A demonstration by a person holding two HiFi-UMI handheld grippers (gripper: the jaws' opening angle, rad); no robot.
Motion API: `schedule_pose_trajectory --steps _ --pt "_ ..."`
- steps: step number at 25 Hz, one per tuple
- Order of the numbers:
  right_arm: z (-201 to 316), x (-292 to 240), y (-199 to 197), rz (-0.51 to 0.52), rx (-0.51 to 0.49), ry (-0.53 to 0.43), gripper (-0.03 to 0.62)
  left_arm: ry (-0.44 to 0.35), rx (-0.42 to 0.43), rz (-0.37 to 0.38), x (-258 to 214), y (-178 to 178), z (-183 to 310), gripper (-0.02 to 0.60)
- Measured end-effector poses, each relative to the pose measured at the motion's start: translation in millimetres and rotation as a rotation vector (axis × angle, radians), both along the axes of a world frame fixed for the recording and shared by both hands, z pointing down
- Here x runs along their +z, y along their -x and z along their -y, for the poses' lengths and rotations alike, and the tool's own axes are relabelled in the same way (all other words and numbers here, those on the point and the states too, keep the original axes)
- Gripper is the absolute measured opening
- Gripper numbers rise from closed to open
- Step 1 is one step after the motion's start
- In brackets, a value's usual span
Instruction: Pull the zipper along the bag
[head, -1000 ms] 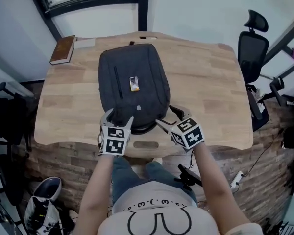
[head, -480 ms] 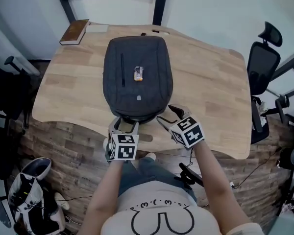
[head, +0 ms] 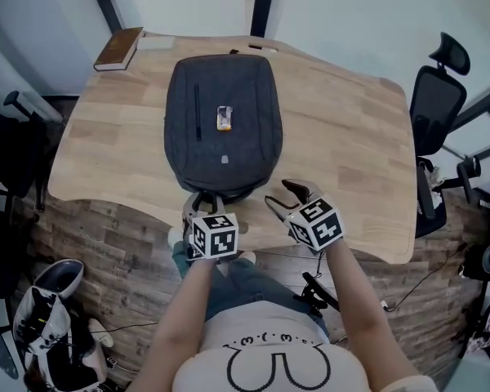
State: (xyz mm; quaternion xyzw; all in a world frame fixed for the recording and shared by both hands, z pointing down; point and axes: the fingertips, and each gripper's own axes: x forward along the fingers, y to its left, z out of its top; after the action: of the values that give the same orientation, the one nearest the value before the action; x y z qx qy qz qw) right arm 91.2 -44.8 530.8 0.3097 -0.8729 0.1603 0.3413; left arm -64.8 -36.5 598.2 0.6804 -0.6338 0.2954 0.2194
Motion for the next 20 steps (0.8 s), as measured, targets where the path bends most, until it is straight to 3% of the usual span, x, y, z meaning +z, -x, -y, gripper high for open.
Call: schedule_pose_trajectory --steps 4,6,10,14,20 --pt "-2 1 2 0.014 -0.001 0.007 0.272 0.02 0.025 -0.018 2 4 -2 0.093" --pt "-2 1 5 0.018 -0.006 0.005 0.267 0.032 0.043 -0.066 1 8 -4 0.04" --pt "-1 1 14 0.003 -0.039 -0.008 0.258 0.059 0.101 -0.157 -8 10 -9 0.028" --pt "3 1 38 -0.041 -0.15 -0.032 0.258 0.091 0.166 -0.152 -13 10 -13 0.018" --pt "5 21 90 -0.146 -0.384 -0.007 0.258 0.125 0.22 -0.212 -9 10 -15 0.018"
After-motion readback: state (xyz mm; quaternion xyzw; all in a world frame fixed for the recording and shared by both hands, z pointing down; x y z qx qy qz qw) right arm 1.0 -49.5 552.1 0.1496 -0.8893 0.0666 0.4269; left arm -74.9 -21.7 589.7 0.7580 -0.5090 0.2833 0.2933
